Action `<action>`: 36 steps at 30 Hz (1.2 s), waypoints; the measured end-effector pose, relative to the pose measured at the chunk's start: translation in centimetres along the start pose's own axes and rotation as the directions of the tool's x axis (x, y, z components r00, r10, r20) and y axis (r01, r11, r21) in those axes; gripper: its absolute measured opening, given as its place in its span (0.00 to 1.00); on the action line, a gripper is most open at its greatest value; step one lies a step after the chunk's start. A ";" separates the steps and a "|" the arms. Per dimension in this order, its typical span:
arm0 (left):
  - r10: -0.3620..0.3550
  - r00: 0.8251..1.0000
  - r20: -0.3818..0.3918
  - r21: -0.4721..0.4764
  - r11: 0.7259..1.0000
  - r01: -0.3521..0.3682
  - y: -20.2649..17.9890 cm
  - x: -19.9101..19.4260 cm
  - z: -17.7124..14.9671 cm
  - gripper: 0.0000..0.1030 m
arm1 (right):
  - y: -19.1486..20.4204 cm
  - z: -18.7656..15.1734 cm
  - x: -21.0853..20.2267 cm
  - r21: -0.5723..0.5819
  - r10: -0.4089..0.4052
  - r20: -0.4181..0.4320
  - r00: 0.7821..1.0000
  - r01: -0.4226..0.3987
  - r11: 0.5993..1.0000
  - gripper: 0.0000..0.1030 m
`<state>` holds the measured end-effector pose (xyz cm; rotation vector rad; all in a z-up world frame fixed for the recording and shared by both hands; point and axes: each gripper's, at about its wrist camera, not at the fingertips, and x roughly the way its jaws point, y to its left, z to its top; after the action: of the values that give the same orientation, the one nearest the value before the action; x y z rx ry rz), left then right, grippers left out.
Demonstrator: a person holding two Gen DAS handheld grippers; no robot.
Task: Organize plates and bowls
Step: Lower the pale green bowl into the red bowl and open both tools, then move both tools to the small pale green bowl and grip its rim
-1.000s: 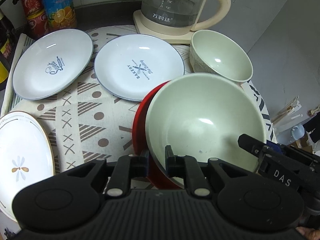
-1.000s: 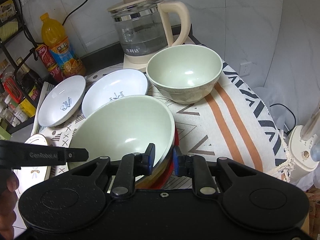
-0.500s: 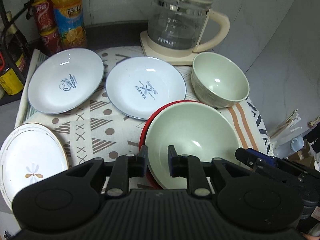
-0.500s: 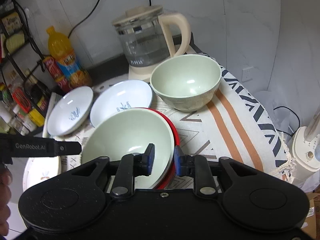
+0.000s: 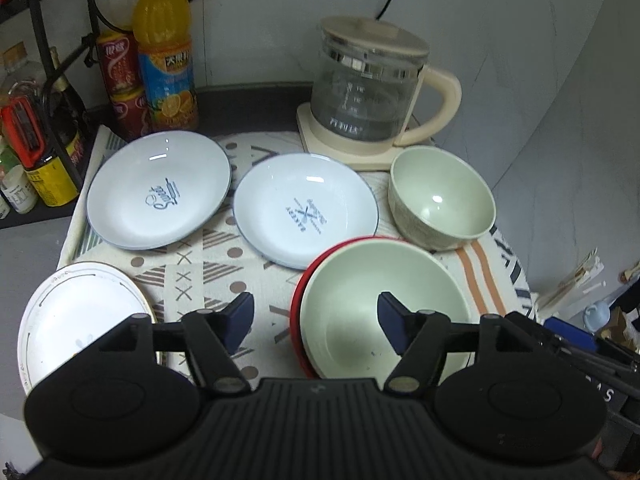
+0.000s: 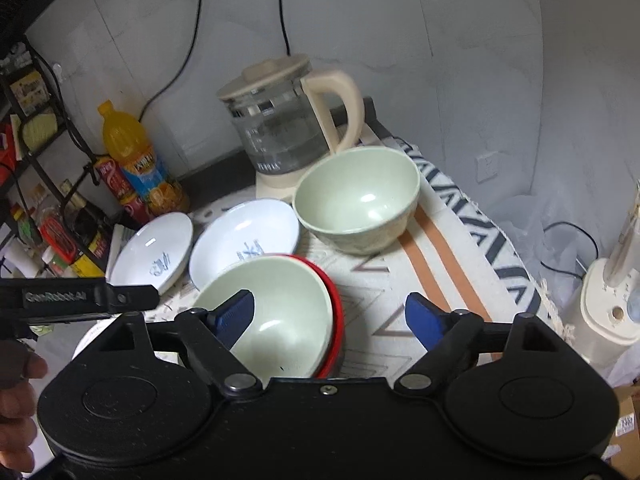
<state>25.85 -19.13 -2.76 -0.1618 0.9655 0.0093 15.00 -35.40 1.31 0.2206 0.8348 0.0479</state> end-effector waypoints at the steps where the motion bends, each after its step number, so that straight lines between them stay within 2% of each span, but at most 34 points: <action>1: -0.004 1.000 0.005 0.001 1.000 0.004 -0.1 -0.1 0.1 0.66 | 0.0 0.2 -0.1 0.001 -0.002 0.005 1.000 0.002 1.000 0.82; 4: -0.008 1.000 0.001 0.008 1.000 0.008 -0.5 0.2 0.3 0.67 | -0.1 0.5 -0.1 0.004 -0.019 0.019 1.000 0.019 1.000 0.88; 15: -0.049 0.999 -0.016 0.036 0.998 0.050 -2.1 3.5 3.1 0.67 | -1.2 2.6 2.7 0.025 -0.106 0.013 0.994 0.105 0.994 0.88; 28: -0.099 0.993 -0.063 0.084 0.991 0.104 -4.1 8.2 7.2 0.67 | -2.3 5.0 6.4 0.080 -0.162 0.002 0.987 0.161 0.984 0.87; 36: -0.132 0.987 -0.096 0.123 0.982 0.144 -5.1 11.1 8.8 0.67 | -3.1 5.3 8.1 0.120 -0.193 -0.021 0.981 0.194 0.974 0.85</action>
<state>39.75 -23.62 -6.28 -0.1098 1.0374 -0.1894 24.24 -38.32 -1.76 0.2527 0.8656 -0.1859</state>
